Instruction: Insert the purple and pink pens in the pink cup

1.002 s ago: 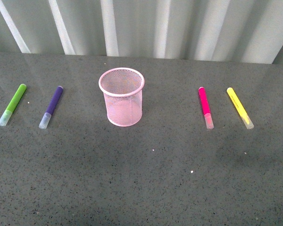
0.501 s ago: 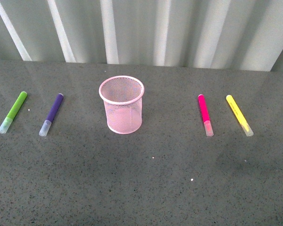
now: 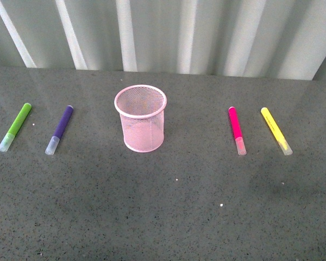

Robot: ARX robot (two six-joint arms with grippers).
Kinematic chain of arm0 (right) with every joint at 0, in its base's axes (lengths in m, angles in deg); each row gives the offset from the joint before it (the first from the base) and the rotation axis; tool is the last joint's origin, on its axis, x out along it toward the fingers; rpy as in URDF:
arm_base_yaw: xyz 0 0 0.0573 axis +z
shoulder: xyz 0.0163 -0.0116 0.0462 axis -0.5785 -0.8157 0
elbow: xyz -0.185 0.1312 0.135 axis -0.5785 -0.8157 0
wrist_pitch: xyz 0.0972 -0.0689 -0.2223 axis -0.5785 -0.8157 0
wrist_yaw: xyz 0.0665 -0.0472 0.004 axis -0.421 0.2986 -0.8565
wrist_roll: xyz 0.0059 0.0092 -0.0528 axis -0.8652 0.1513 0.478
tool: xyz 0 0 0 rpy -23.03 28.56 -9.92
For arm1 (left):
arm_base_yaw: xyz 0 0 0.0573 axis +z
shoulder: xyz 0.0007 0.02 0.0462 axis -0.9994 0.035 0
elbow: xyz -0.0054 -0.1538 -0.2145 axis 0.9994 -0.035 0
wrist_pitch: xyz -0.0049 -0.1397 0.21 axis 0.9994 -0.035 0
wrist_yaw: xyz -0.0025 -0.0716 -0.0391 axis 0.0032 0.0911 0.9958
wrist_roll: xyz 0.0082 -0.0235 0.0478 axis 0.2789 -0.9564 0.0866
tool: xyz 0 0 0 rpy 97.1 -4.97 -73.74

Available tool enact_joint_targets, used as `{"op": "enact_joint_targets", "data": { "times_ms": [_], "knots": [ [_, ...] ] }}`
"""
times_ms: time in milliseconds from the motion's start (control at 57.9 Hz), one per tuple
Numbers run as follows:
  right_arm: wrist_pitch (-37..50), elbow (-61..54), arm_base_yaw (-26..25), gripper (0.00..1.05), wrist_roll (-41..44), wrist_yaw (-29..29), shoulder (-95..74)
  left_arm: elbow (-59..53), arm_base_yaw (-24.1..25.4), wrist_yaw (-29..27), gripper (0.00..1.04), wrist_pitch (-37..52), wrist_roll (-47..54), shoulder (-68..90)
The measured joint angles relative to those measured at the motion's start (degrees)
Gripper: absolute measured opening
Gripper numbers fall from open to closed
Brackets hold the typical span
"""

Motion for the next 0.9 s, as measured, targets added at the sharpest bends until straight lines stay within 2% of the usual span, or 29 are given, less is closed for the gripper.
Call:
{"op": "enact_joint_targets", "data": {
  "times_ms": [104, 155, 328, 466, 587, 898],
  "knots": [
    [0.0, 0.0, 0.0, 0.98, -0.02, 0.04, 0.0, 3.72, 0.31, 0.46, 0.98, 3.21, 0.31, 7.98],
    [0.0, 0.0, 0.0, 0.98, -0.02, 0.02, 0.0, 5.4, -0.28, 0.33, 0.98, 8.07, 1.9, 13.55],
    [0.0, 0.0, 0.0, 0.98, -0.02, 0.02, 0.0, 18.21, -2.6, 3.26, 0.98, 19.45, 5.33, 40.46],
    [0.0, 0.0, 0.0, 0.98, -0.02, 0.02, 0.0, 30.91, -4.28, 4.48, 0.98, 18.38, 7.1, 62.75],
    [0.0, 0.0, 0.0, 0.98, -0.02, 0.02, 0.0, 39.15, -5.62, 4.68, 0.98, 15.93, 10.08, 75.41],
    [0.0, 0.0, 0.0, 0.98, -0.02, 0.02, 0.0, 55.84, -6.03, 3.15, 0.98, 6.69, 15.93, 95.38]
  ]
}}
